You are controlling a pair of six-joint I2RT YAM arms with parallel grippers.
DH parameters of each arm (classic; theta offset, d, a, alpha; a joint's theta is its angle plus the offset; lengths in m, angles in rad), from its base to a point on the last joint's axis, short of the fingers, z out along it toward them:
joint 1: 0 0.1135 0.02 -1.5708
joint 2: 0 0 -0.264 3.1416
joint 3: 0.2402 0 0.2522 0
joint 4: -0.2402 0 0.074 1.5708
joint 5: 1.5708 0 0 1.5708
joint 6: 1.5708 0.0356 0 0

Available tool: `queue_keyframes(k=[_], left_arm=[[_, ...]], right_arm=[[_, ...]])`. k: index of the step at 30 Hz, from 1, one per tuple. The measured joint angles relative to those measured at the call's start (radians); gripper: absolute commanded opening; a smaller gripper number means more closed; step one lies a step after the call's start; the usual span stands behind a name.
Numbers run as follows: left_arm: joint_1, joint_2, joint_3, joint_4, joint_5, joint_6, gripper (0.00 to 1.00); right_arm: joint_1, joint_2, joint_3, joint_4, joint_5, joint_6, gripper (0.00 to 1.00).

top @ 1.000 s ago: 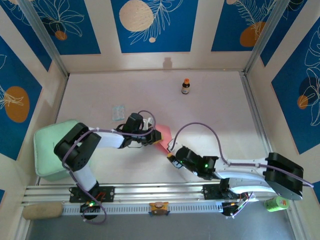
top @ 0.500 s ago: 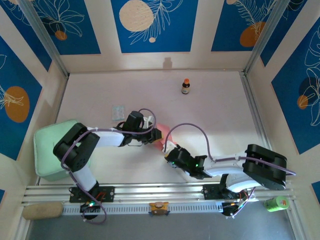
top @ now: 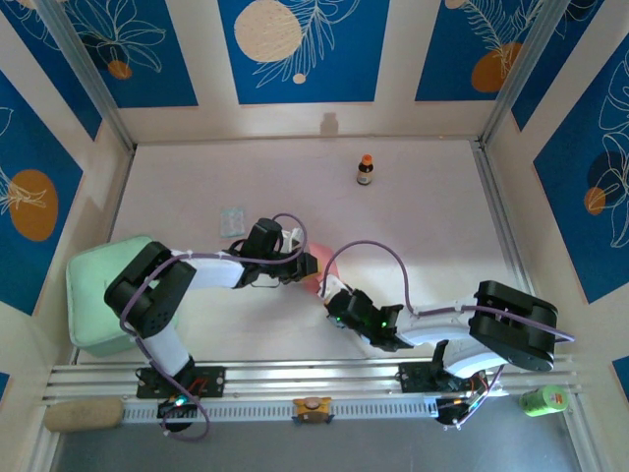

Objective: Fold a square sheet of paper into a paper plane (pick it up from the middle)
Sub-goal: Fourth fold the wing at the center of the table.

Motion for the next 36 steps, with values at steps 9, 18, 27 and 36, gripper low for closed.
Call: queue_keyframes(k=[9,18,27,36], left_arm=[[0.000,0.000,0.000,0.000,0.007,-0.003,0.13],[0.000,0.000,0.000,0.000,0.007,-0.003,0.12],[0.000,0.000,0.003,-0.011,0.007,-0.003,0.23],[0.000,0.000,0.014,-0.019,0.007,-0.002,0.13]], right_arm=[[-0.009,0.000,0.000,0.000,-0.003,0.023,0.26],[-0.011,0.000,0.000,-0.001,-0.002,0.026,0.21],[-0.011,0.000,0.000,0.000,-0.002,0.038,0.11],[-0.012,0.000,0.000,0.005,-0.006,0.044,0.09]])
